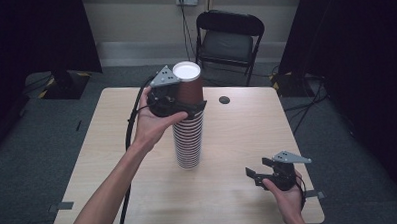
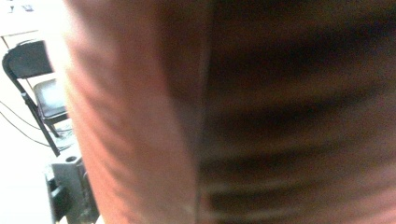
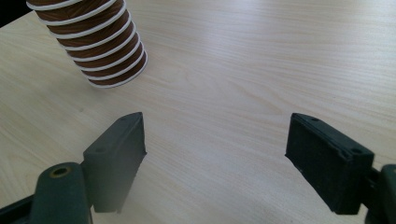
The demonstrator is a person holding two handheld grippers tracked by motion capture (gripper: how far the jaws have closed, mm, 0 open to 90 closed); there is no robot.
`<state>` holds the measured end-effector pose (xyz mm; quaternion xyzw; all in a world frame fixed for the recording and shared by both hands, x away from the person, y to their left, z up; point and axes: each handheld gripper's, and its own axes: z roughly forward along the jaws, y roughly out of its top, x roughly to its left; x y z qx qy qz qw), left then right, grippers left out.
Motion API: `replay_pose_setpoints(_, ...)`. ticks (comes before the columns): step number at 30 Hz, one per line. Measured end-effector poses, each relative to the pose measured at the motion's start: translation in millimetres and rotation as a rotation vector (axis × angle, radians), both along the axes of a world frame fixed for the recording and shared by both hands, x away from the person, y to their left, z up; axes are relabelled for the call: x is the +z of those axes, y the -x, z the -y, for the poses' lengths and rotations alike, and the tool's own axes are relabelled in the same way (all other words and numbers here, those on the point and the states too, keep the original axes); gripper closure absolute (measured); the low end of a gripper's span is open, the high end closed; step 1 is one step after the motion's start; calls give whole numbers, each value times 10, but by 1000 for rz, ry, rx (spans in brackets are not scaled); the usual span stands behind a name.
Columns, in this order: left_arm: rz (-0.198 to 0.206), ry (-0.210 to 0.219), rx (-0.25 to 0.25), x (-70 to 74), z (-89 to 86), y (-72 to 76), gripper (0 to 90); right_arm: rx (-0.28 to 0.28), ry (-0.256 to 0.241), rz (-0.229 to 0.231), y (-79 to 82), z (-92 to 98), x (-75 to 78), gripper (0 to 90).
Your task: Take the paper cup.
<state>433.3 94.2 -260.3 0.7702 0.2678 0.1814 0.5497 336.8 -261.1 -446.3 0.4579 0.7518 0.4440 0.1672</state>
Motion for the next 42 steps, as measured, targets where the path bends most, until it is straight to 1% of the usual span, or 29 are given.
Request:
replay_pose_setpoints(3, -20, 23, -7, -37, -21, -18, 69, -2, 1, -1, -1, 4, -4, 194)
replay_pose_setpoints(5, -21, 23, -4, -45, -15, -16, 65, -3, -1, -1, -4, 5, -6, 194)
replay_pose_setpoints(7, -16, 17, -3, -47, -10, -14, 63, -2, -1, 0, -4, 4, -6, 195)
replay_pose_setpoints(12, -13, 19, 1, -52, -6, -7, 69, -6, -4, -3, -4, 5, -8, 195)
replay_pose_setpoints(15, 12, 1, -6, -43, 6, 4, 77, -9, -5, -6, -4, 10, -8, 194)
replay_pose_setpoints(18, 9, -6, -3, -30, 1, 2, 81, -13, -6, -7, -7, 12, -8, 195)
replay_pose_setpoints(19, 5, 0, -4, -29, -6, -5, 82, -12, -6, -7, -7, 12, -9, 195)
replay_pose_setpoints(24, 4, -1, -5, -18, -5, -4, 85, -11, -6, -7, -9, 12, -10, 195)
replay_pose_setpoints(28, 7, 25, -12, 23, -26, -11, 92, -12, -9, -5, -9, 17, -10, 195)
replay_pose_setpoints(29, 14, 52, -10, 61, -37, -4, 93, -12, -8, -7, -9, 16, -9, 195)
replay_pose_setpoints(33, 21, 52, -11, 103, -35, 5, 94, -11, -10, -9, -11, 11, -9, 195)
replay_pose_setpoints(36, 35, 71, 8, 124, -31, 34, 91, -14, -12, -9, -8, 12, -6, 199)
replay_pose_setpoints(39, 41, 74, 8, 143, -32, 44, 92, -12, -12, 5, 3, 4, 5, 199)
replay_pose_setpoints(42, 45, 79, 13, 172, -42, 45, 93, -10, -14, 1, 0, -3, 0, 195)
